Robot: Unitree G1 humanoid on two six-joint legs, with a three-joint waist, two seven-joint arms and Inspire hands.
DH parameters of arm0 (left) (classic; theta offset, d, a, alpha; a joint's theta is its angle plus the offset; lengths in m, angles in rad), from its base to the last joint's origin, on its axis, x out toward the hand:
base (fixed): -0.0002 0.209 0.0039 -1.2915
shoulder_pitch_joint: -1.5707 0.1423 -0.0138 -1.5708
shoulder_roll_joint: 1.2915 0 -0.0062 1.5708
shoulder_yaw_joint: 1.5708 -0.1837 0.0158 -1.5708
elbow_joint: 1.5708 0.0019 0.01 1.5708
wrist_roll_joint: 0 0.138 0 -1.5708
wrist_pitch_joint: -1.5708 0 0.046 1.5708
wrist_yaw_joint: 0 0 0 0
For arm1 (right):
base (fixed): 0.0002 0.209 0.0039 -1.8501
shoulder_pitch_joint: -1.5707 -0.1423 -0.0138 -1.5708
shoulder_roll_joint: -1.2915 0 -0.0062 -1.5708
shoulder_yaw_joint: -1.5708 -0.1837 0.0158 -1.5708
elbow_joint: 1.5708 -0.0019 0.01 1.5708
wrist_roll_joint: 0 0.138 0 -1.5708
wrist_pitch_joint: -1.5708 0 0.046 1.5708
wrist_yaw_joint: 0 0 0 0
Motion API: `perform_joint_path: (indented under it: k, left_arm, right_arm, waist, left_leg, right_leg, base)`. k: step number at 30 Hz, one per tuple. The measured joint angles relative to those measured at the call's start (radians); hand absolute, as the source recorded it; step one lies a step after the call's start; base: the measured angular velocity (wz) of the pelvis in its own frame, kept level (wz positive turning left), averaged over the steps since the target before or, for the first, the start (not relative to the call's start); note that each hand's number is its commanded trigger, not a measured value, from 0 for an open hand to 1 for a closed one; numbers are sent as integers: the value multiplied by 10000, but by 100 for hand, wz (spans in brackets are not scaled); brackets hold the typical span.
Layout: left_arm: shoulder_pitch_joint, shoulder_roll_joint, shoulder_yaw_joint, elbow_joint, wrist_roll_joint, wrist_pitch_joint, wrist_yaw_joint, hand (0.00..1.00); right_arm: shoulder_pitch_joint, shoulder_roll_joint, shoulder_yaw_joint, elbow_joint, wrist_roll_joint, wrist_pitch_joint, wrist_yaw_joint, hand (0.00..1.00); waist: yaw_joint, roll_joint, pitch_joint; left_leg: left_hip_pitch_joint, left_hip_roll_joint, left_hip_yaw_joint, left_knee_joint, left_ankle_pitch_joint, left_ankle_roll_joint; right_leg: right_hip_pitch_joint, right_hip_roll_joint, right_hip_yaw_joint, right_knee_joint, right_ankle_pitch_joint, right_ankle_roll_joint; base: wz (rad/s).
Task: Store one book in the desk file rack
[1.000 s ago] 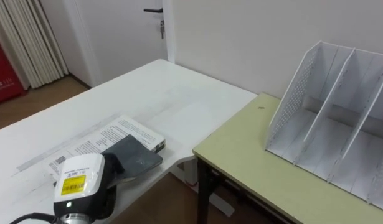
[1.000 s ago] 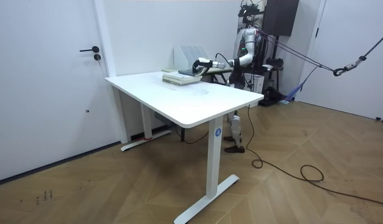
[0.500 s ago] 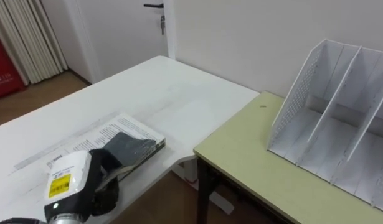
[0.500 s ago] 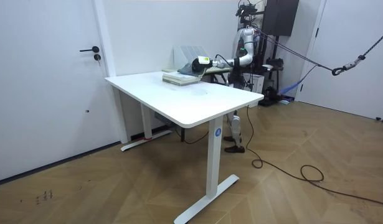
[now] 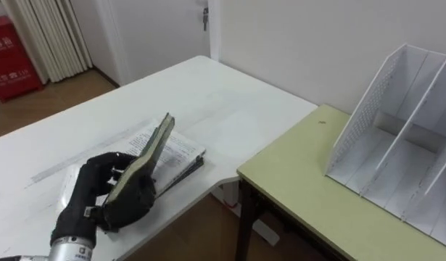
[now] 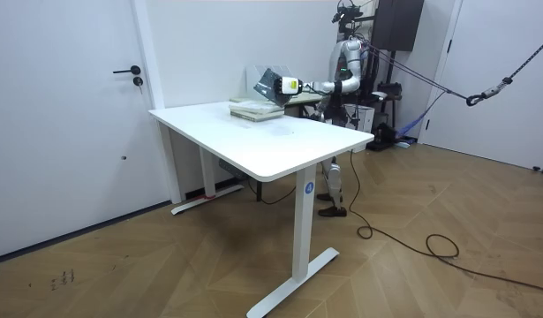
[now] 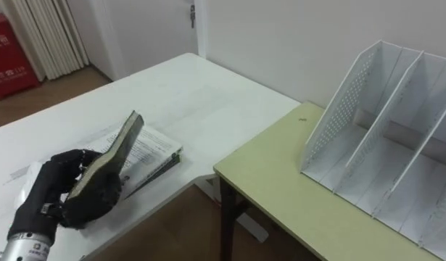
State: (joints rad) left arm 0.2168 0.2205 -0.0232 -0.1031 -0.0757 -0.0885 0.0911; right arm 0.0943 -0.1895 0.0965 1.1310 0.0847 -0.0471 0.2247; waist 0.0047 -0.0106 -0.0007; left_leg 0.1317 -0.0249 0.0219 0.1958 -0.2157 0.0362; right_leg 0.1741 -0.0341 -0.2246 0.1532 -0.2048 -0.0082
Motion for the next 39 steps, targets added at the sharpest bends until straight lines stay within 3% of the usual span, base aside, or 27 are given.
perform_joint_path:
  k: [5,11,17,21,26,31,36,39]
  left_arm:
    - [2,-9,-310,17,-2352,-83,-1023,100]
    - [23,-77,-497,71,-3896,93,-2060,100]
    - [38,-33,-566,689,-5846,164,-3163,100]
    - [195,-32,-584,969,-6382,229,-3615,100]
    - [242,-8,-571,1386,-6404,322,-4669,100]
    - [293,28,-570,1564,-6463,795,-5438,100]
    - [292,101,-563,1767,-7823,910,-5917,100]
    - [290,191,-548,1939,-7962,962,-6300,100]
  right_arm:
    - [27,70,15,-882,-136,-178,444,0]
    - [42,237,9,-1992,-109,-164,1078,0]
    - [47,280,-38,-3435,68,-161,1632,0]
    - [56,281,-35,-4853,86,-153,2153,0]
    - [31,272,-51,-6164,829,-93,2638,0]
    - [40,186,-174,-7082,1383,203,3178,0]
    - [48,100,-379,-8131,3248,359,3682,0]
    - [43,-36,-488,-8576,3732,514,3808,0]
  waist:
    - [2,-13,34]
    - [-4,-45,114]
    - [-64,-6,129]
    - [-165,69,162]
    - [-213,165,142]
    - [-224,186,142]
    - [-221,153,126]
    - [-217,122,104]
  left_leg:
    - [19,14,103,3,0,0]
    - [-64,95,298,19,-3,-4]
    - [-47,106,354,31,-4,-5]
    - [-31,110,356,25,-5,-5]
    - [-32,115,376,22,-5,-5]
    - [-33,126,451,23,-6,-5]
    - [-67,125,564,92,-5,-3]
    - [-42,123,565,90,-7,-1]
  right_leg:
    - [-21,-3,32,23,0,0]
    - [-211,35,171,174,9,-54]
    - [-183,55,316,199,12,-58]
    - [-251,56,348,217,13,-58]
    - [-344,77,602,348,10,-60]
    - [-425,60,628,483,-5,-83]
    - [-630,43,851,710,-68,-96]
    - [-636,41,878,703,-68,-96]
  base:
    - [-2]
    - [-8]
    - [-7]
    - [0]
    - [-1]
    - [-4]
    - [-11]
    - [-5]
